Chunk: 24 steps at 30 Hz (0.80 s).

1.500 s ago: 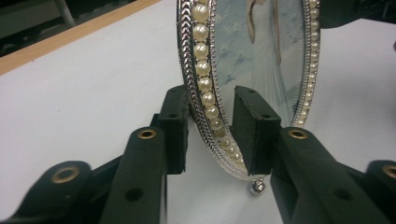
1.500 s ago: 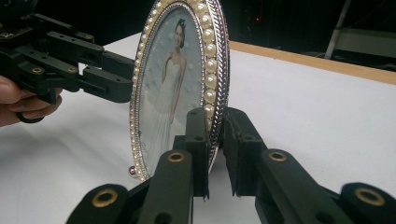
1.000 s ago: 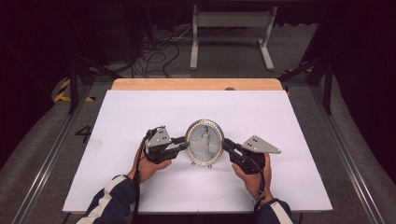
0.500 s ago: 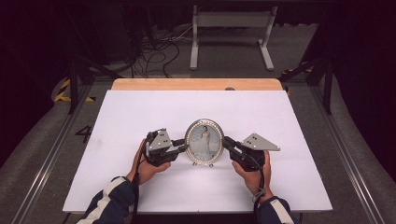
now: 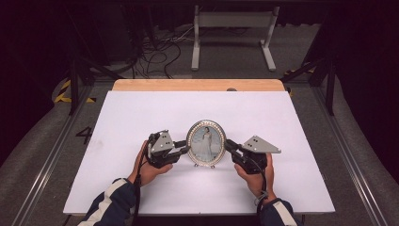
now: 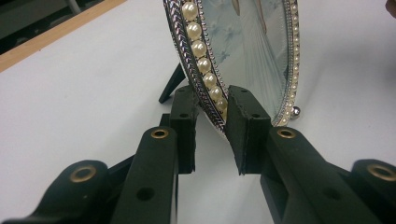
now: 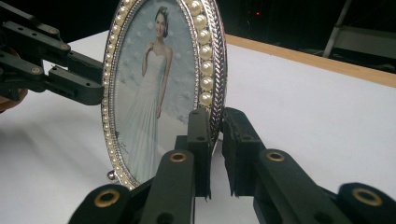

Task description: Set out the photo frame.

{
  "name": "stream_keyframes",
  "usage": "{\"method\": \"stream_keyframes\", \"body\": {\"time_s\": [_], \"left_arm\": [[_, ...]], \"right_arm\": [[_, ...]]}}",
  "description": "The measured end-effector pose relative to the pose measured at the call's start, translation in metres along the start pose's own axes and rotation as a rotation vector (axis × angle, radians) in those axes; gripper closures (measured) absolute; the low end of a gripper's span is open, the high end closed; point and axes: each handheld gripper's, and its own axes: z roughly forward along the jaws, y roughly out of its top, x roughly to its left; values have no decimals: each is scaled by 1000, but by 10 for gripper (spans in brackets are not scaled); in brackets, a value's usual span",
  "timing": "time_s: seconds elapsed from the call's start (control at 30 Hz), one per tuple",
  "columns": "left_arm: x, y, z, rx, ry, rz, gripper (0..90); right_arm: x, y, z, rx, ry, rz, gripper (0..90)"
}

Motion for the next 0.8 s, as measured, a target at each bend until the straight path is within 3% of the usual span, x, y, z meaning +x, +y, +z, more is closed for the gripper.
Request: {"method": "stream_keyframes", "body": {"time_s": [0.47, 0.8], "left_arm": [[-1, 0, -3, 1, 9, 21, 722], [-2, 0, -3, 20, 8, 27, 768]], "right_arm": [[2, -1, 0, 57, -6, -83, 811], [-1, -1, 2, 66, -6, -77, 823]]}}
